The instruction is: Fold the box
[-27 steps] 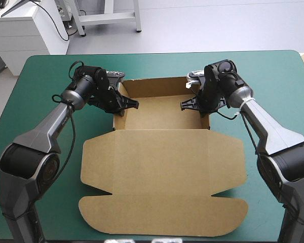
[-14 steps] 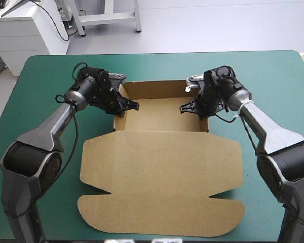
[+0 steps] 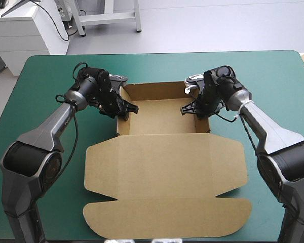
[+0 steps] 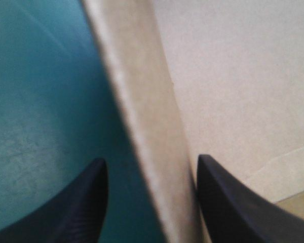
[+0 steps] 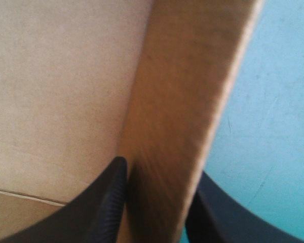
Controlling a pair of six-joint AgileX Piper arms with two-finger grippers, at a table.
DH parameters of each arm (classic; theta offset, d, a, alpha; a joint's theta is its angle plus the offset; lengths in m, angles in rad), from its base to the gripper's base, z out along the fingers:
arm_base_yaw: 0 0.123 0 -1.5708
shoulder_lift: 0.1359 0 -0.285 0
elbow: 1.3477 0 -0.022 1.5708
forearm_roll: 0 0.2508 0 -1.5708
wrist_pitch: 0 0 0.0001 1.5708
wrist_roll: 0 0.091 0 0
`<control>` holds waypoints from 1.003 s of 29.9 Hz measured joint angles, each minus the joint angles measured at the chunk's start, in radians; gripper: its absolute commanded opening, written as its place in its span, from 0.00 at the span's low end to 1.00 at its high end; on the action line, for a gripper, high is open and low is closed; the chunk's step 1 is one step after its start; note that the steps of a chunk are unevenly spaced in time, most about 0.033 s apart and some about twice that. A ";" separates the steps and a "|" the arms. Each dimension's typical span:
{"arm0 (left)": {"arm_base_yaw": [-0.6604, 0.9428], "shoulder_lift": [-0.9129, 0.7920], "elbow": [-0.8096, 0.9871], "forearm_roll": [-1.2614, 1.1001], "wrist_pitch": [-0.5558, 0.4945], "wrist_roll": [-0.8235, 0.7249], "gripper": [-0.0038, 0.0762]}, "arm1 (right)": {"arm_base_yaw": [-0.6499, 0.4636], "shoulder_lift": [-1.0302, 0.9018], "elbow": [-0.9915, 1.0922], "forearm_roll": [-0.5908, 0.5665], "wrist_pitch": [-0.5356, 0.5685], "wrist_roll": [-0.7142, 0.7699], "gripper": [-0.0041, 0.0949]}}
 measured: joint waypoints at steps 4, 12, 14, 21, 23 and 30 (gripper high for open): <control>0.000 0.000 0.000 0.011 -0.001 0.000 0.64 | 0.000 0.000 0.000 -0.010 -0.001 -0.011 0.75; 0.000 0.004 -0.048 0.025 0.014 0.000 0.64 | 0.000 0.000 -0.074 -0.045 0.005 0.034 0.75; 0.000 0.004 -0.099 0.028 0.034 0.000 0.62 | 0.000 0.000 -0.118 -0.046 0.028 0.038 0.75; 0.000 -0.019 -0.323 0.011 0.063 0.000 0.06 | -0.001 -0.016 -0.226 -0.048 0.086 0.052 0.75; 0.000 -0.054 -0.332 0.001 0.068 0.007 0.04 | -0.001 -0.027 -0.228 -0.045 0.088 0.055 0.75; 0.000 -0.229 -0.215 -0.003 0.078 0.039 0.04 | -0.003 -0.048 -0.177 -0.025 0.092 0.059 0.75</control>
